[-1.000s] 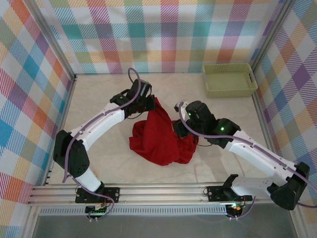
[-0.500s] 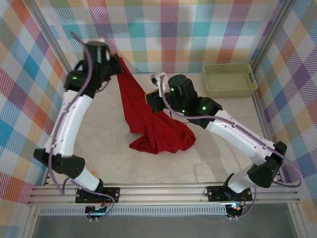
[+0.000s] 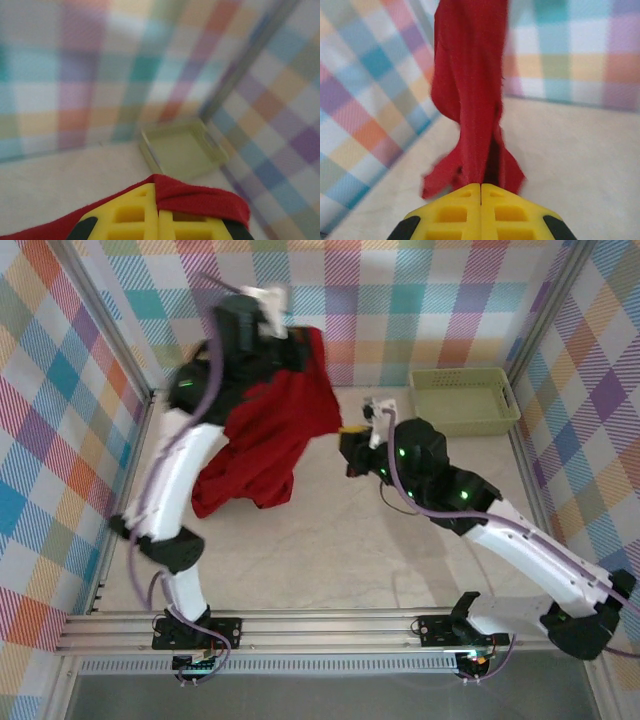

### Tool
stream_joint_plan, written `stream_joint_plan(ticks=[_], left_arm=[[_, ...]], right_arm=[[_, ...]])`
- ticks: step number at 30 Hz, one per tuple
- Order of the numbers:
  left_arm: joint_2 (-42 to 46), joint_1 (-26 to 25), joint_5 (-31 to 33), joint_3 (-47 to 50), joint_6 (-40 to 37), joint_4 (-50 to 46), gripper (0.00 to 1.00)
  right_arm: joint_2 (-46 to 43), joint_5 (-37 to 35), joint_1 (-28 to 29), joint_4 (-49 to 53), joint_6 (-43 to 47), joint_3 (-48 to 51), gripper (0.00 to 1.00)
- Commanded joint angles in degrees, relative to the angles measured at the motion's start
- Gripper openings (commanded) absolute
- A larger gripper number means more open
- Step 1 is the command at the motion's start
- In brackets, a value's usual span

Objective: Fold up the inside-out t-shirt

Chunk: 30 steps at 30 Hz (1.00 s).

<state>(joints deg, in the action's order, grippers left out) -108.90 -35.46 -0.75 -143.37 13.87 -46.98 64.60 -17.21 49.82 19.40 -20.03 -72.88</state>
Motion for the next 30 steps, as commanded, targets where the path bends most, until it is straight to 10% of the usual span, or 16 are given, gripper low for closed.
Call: stream_joint_plan(ticks=[1,9,13,19,30], left_arm=[[-9.81,-4.70,-7.48,0.10,1.57,0.85,0.00],[-22.82,-14.50,-13.70,0.97,3.09,-2.31,0.23],[-11.50,-11.81,-6.13,19.84,4.97,4.03,0.43],[7.46,-0.27,4.79,47.22,10.19,9.63,0.62],[22.24,29.02,2.19,77.58,17.10,17.26,0.78]], right_arm=[[-6.35,-7.20,-2.68,10.18,-8.89,9.95,0.00],[-19.77,-12.13,-6.24,26.45,-28.39,30.12,0.02],[-17.90,-12.98,-8.21,23.39,-25.39,30.91,0.36],[-0.47,-8.25,-9.04,11.95,-12.93,20.84,0.71],[40.01,15.99,-9.10,6.21,-6.82,-13.65,0.82]])
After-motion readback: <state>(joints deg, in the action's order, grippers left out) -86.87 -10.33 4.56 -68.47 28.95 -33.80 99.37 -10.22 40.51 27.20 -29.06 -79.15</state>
